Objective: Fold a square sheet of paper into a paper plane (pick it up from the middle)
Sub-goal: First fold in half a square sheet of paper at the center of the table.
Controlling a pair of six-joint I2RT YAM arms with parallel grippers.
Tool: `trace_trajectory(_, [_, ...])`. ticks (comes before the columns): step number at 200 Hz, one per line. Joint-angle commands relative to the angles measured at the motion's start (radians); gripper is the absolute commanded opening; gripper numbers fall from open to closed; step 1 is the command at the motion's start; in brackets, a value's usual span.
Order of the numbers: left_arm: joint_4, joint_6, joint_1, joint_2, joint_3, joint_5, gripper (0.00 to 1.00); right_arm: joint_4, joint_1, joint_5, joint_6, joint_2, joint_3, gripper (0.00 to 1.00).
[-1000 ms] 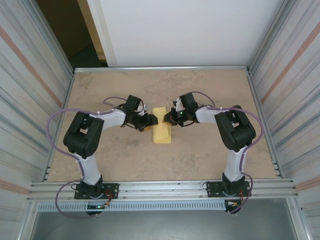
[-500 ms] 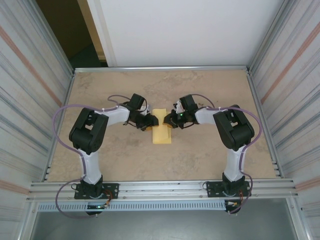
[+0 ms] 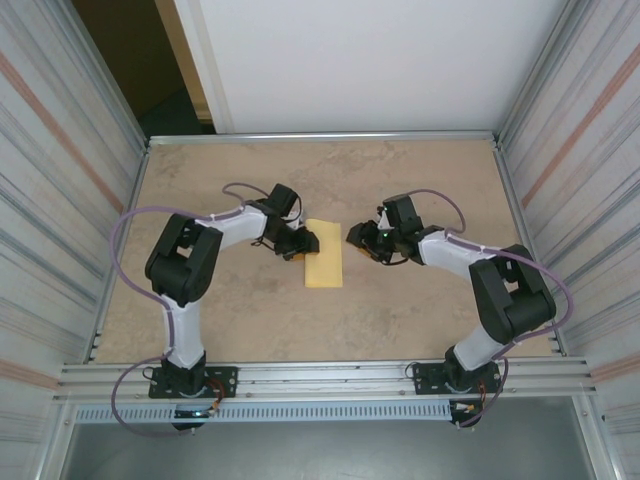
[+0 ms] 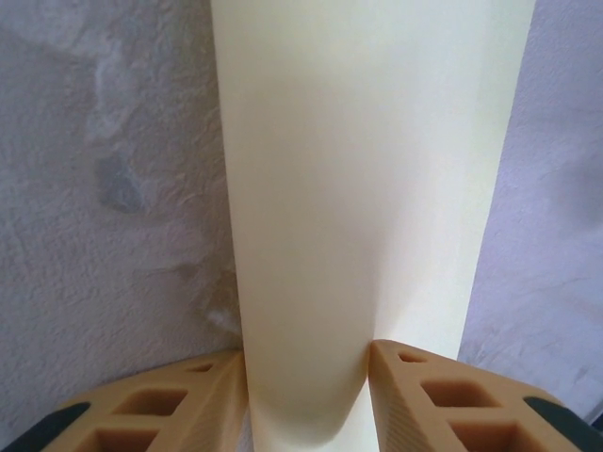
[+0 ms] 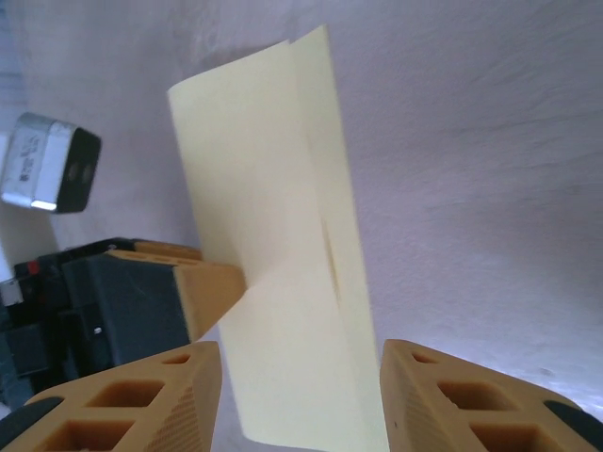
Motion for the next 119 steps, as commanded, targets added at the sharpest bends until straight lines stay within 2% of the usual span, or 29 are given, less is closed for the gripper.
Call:
trace_trajectory(1, [-0.105,0.048,-0.061,0.167,-0.033,-0.12,0.42,-0.055,-0.013,0.082,0.015,-0.01,-0.028,0.47])
trace_trajectory(40, [-0.191,0.072,-0.09,0.234,0.035,-0.182,0.44,-0.048,-0.025,0.085,0.014,0.004,-0.02,0.48])
trace_trajectory(119, [-0.25,0.06,-0.11,0.317,0.11,-0.185,0.48,-0.026,-0.03,0.053,0.017,0.049,0.003,0.48])
